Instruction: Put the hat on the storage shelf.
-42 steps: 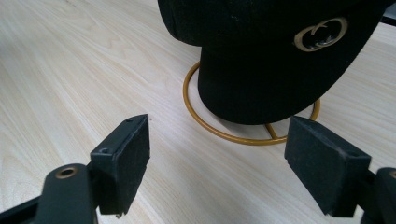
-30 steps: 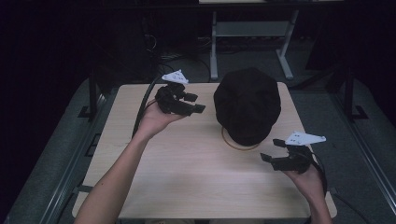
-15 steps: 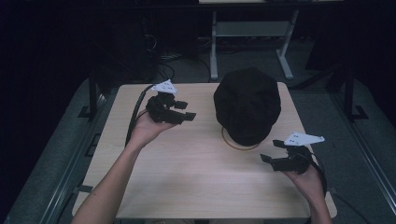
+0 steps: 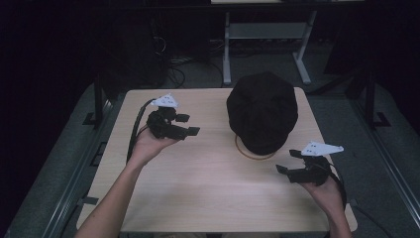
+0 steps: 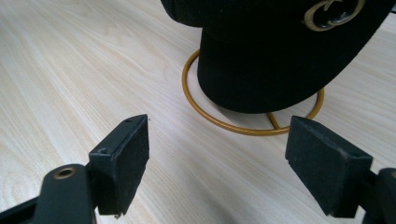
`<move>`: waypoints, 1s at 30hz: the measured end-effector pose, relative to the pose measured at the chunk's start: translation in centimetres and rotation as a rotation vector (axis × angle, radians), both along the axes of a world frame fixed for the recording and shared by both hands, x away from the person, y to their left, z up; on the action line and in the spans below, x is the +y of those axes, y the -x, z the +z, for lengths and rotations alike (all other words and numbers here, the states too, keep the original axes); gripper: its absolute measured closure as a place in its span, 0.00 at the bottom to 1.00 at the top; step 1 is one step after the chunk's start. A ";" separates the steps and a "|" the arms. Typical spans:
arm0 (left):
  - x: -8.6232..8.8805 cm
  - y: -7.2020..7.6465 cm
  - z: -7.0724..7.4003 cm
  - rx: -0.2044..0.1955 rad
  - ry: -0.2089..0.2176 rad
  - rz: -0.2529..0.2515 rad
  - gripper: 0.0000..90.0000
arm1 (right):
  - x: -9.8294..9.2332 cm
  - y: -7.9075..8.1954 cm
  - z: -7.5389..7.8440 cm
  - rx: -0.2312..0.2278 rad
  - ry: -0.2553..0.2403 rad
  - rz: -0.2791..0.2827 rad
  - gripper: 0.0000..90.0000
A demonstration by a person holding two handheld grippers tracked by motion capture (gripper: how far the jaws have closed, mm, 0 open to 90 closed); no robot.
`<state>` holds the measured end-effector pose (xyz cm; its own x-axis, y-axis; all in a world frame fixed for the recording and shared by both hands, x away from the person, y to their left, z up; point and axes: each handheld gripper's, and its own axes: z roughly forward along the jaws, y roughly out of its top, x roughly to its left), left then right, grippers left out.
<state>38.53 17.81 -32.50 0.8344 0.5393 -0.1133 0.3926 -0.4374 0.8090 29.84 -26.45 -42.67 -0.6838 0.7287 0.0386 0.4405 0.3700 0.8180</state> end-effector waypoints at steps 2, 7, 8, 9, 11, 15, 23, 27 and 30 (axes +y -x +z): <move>0.2 0.2 -0.3 -0.006 -0.005 0.005 0.35 | 0.1 0.0 0.0 0.005 0.001 0.000 0.23; 0.6 0.7 -0.8 -0.010 -0.013 0.013 0.33 | 0.2 0.0 0.0 0.009 0.002 0.003 0.23; 0.7 0.8 -0.9 -0.013 -0.014 0.016 0.32 | 0.2 0.0 0.0 0.007 0.000 0.004 0.23; 0.8 1.0 -1.2 -0.011 -0.013 0.020 0.31 | 0.2 0.1 0.0 0.005 -0.001 0.005 0.23; 0.9 1.2 -1.4 -0.013 -0.015 0.021 0.31 | 0.3 0.1 0.0 0.004 0.002 0.009 0.23; 1.2 1.7 -1.9 -0.013 -0.012 0.025 0.30 | 0.4 0.1 0.0 0.007 0.005 0.008 0.23; 2.1 2.6 -2.7 -0.021 -0.012 0.037 0.30 | 0.5 0.1 -0.1 0.009 0.009 0.012 0.23; 2.8 3.1 -3.2 -0.018 -0.015 0.046 0.29 | 0.6 0.1 -0.2 0.016 0.014 0.013 0.23; 3.4 3.5 -3.6 -0.024 -0.015 0.061 0.29 | 0.7 0.1 -0.2 0.016 0.021 0.017 0.23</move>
<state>35.00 21.24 -36.10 0.8026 0.5905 -0.0850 0.3993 -0.4259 0.8119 29.77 -25.80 -42.87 -0.6954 0.7179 0.0341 0.4467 0.3946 0.8030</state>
